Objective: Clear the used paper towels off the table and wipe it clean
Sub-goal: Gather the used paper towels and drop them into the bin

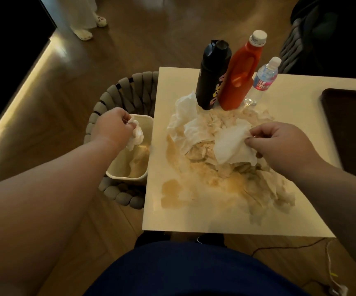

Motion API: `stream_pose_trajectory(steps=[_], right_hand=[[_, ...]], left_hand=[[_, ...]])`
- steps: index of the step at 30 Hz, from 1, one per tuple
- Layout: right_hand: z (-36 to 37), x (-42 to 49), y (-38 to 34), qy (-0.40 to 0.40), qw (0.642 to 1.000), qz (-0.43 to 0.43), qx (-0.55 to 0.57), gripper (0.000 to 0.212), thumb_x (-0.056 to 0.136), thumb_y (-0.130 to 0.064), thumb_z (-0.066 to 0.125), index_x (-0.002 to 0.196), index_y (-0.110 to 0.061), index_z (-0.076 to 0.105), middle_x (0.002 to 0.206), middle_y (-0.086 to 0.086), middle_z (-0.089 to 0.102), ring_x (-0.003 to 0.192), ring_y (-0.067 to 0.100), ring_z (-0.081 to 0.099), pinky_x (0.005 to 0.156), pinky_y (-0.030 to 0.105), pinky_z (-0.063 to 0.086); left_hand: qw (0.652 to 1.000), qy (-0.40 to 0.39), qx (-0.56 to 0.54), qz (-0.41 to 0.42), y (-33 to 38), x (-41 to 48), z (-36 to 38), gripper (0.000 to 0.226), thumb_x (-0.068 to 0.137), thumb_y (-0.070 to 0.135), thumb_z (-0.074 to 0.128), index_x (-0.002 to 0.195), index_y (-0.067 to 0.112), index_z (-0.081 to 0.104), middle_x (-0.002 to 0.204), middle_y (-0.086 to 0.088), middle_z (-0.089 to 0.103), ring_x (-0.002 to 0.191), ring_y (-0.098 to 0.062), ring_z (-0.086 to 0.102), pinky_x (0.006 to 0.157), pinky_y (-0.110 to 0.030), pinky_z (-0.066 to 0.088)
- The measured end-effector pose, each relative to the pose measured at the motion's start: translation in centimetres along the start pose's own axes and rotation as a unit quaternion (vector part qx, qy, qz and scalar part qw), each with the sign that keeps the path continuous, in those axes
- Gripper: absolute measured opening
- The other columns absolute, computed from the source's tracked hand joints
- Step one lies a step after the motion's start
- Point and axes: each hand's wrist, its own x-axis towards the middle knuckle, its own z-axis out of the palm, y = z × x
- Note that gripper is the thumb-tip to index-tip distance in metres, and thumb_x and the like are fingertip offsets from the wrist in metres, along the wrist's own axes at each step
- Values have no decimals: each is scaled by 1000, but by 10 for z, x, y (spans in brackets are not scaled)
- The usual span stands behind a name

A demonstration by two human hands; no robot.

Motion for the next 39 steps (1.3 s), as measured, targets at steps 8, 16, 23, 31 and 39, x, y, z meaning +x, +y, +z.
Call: stream_pose_trajectory(steps=[8,16,23,31,39], right_hand=[[6,15,-11,18,999,-8,27,14,93,-25,70,105,-27,74,84,-5,72,66,10,67,57,22,47],[16,25,-25,14,999,-27,31,19,94,-24,69,111,-23,76,86,-5,72,73,13,69,62,24,49],[33,26,-46,-19,996,-50,65,11,94,-25,69,104,-27,75,90,-5,73,82,13,72,73,29,58],[40,16,-52,-62,989,-75,109,14,94,-20,70,106,-23,76,91,-4,75,79,7,73,65,17,57],[22,16,-12,-32,996,-16,77,9,92,-25,73,99,-30,74,91,-5,75,85,13,72,75,31,59]], left_hand=[[996,-65,13,-56,-25,2,15,52,96,32,70,144,26,52,131,-5,64,105,-23,65,77,-37,59],[997,-63,-33,37,16,-5,1,62,93,36,73,149,31,46,137,3,60,93,-8,60,58,-19,50],[971,-133,-36,194,104,-39,-15,75,85,48,77,150,39,41,120,17,60,104,-3,55,92,-26,50],[967,-113,2,230,112,-44,-5,21,100,30,61,119,29,70,101,10,68,90,-8,65,85,-32,60],[995,-27,18,99,27,-15,-11,18,102,33,59,111,23,70,84,8,65,71,-11,64,60,-32,58]])
